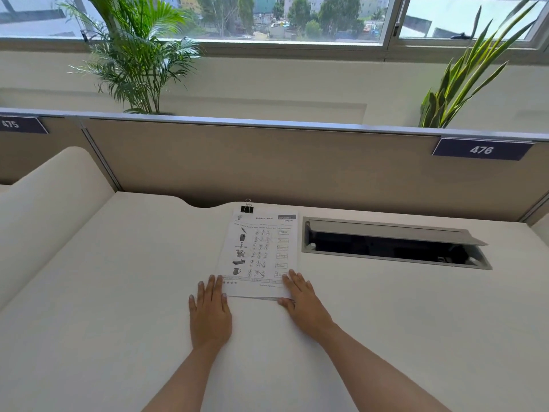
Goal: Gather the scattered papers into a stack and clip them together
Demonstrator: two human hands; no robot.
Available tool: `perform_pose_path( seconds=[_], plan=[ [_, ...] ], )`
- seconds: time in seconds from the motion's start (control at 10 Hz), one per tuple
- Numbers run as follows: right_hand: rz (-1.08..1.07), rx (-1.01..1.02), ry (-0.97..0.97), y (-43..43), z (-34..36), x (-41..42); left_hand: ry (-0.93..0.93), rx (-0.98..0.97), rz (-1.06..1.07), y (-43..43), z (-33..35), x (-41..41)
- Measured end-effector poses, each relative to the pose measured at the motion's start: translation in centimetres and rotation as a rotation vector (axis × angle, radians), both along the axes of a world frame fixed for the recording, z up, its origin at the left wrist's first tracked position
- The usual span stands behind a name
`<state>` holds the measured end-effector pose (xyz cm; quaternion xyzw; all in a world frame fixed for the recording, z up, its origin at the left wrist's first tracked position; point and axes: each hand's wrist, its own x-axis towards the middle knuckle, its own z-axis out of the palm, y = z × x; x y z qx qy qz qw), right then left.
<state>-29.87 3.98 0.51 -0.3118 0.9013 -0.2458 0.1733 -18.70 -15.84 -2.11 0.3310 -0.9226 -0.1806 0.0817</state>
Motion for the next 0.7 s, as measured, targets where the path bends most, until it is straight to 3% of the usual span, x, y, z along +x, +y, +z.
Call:
perform_pose_path(
  seconds=[0.4,0.6,0.7],
  plan=[
    [0.048,0.114,0.049,0.1,-0.1,-0.7,-0.004,-0.022,-0.035,0.0,0.5,-0.3],
    [0.048,0.194,-0.032,1.2,1.8,-0.4,-0.072,-0.061,-0.086,0.0,0.9,0.5],
    [0.083,0.170,-0.049,2.3,3.2,0.3,-0.002,-0.062,-0.143,0.2,1.5,0.8]
  ],
)
